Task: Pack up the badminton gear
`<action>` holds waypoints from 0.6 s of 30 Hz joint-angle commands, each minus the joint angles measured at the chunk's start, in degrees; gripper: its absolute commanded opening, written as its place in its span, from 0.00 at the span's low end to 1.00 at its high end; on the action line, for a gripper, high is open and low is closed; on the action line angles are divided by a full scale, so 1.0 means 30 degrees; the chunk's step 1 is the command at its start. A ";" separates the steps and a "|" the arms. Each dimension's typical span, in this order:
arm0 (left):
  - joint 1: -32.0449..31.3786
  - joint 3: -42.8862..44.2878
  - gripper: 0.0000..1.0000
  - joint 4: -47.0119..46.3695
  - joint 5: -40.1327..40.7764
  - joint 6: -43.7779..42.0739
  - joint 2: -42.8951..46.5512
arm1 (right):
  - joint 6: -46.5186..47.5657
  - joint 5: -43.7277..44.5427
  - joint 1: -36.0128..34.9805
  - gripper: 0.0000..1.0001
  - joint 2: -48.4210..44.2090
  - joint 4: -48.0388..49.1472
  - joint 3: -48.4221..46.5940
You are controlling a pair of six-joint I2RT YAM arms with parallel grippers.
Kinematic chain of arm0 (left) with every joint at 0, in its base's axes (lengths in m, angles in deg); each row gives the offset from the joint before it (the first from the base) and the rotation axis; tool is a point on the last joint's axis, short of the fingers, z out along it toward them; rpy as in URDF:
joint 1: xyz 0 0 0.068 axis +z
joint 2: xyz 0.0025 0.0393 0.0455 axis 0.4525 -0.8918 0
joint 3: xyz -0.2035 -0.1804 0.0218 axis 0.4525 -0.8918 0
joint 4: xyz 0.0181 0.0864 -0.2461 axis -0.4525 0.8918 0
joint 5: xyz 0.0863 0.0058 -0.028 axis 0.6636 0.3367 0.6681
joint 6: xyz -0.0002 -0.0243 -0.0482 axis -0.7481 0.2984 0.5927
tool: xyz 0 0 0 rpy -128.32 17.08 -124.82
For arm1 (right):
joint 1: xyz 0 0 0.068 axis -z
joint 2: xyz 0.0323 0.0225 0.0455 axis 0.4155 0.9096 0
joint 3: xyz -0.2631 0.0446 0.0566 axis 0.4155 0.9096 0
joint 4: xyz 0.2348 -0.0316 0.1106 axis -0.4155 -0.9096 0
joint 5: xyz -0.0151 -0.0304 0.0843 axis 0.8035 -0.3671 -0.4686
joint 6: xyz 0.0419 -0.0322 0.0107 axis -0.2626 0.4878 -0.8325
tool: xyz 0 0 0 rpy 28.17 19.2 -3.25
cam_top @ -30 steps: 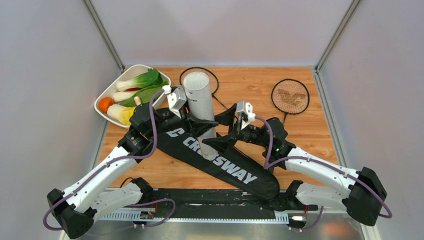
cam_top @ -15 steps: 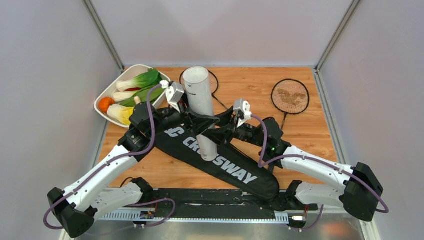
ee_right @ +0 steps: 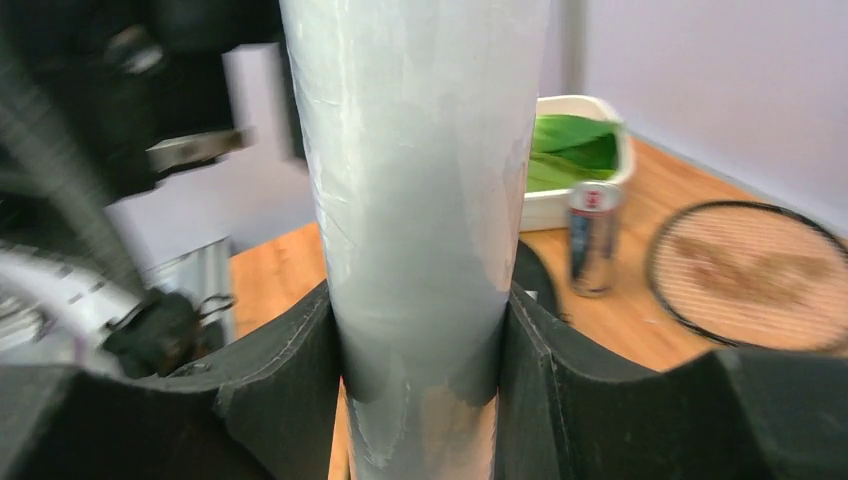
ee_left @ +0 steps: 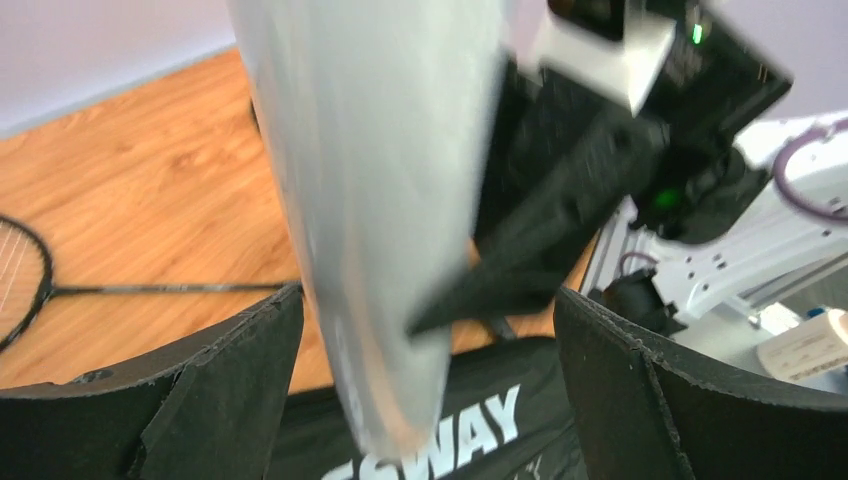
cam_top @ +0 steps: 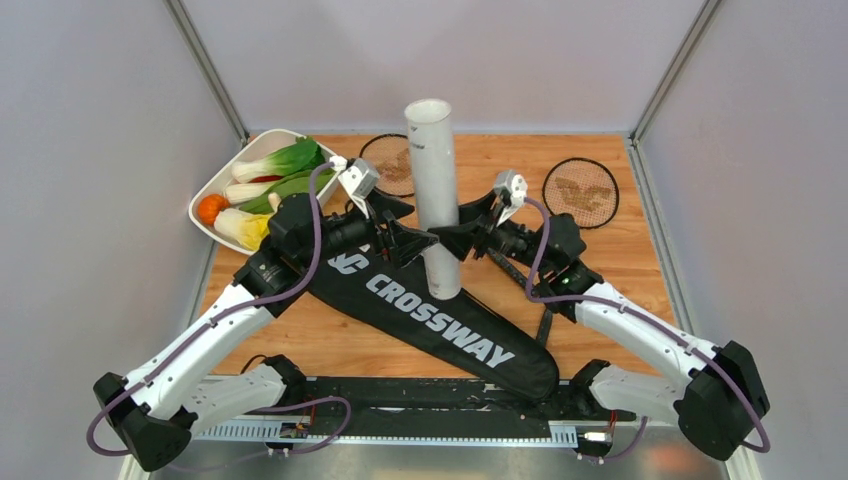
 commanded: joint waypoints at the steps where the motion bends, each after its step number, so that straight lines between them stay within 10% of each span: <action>1: -0.0060 0.0368 1.00 0.2745 0.1352 -0.1967 0.0910 | -0.0616 0.1639 0.2958 0.32 -0.0402 -0.1446 -0.1949; 18: -0.0060 -0.3254 1.00 0.5496 0.7705 -0.6610 0.2421 | 0.3869 0.7696 0.9187 0.40 1.1779 -1.3299 -1.2080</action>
